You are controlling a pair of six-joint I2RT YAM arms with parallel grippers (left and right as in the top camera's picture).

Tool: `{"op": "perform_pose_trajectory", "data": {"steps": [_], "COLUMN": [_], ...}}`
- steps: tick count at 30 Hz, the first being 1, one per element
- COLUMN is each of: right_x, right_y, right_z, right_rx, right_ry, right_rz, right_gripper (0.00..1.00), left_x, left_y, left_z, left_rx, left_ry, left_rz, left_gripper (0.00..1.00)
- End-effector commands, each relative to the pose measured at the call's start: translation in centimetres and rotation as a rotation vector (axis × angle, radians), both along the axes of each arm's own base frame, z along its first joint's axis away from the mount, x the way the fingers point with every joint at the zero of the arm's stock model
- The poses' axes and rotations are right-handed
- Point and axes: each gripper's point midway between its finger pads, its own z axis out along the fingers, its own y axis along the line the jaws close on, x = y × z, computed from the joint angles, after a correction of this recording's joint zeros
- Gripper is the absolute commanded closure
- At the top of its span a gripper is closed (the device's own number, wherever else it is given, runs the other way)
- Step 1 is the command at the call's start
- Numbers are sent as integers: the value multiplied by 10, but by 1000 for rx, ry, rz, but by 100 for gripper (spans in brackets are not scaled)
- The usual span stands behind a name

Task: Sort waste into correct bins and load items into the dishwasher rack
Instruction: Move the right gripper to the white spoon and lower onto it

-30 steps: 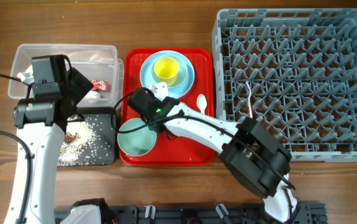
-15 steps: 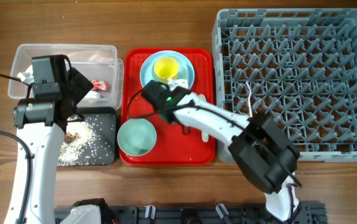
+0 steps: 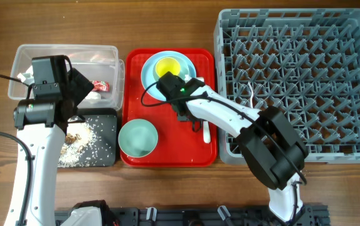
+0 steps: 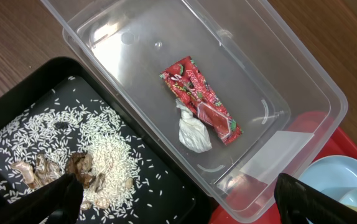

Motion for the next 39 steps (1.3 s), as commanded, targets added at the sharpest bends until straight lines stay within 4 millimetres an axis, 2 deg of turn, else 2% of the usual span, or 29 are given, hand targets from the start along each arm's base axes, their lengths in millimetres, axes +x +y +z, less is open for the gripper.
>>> {"op": "perform_pose_trajectory", "data": {"steps": [1,11,16,27,34,39], "right_x": [-2,-9,-13,-22,-24,-21], "right_y": [-9,-6,-2,3,33,32], "right_z": [3,-4,-5,-13,-13,-13], "right_rx": [16,61,89,128,266,261], "right_ry": [5,58,83,123,171,158], "right_rz": [-37,-48,-48,-46,46,52], "right_gripper": [46,47,52,53,53,53], "left_x": [1,1,1,1,1,1], "left_y": [3,3,3,3,3,3], "left_z": [8,8,8,8,8,8], "left_rx": [15,15,15,15,15,15], "left_ry": [-16,-16,-16,-16,-16,-16], "left_rz": [-5,-5,-5,-5,-5,-5], "left_gripper": [0,0,0,0,0,0]}}
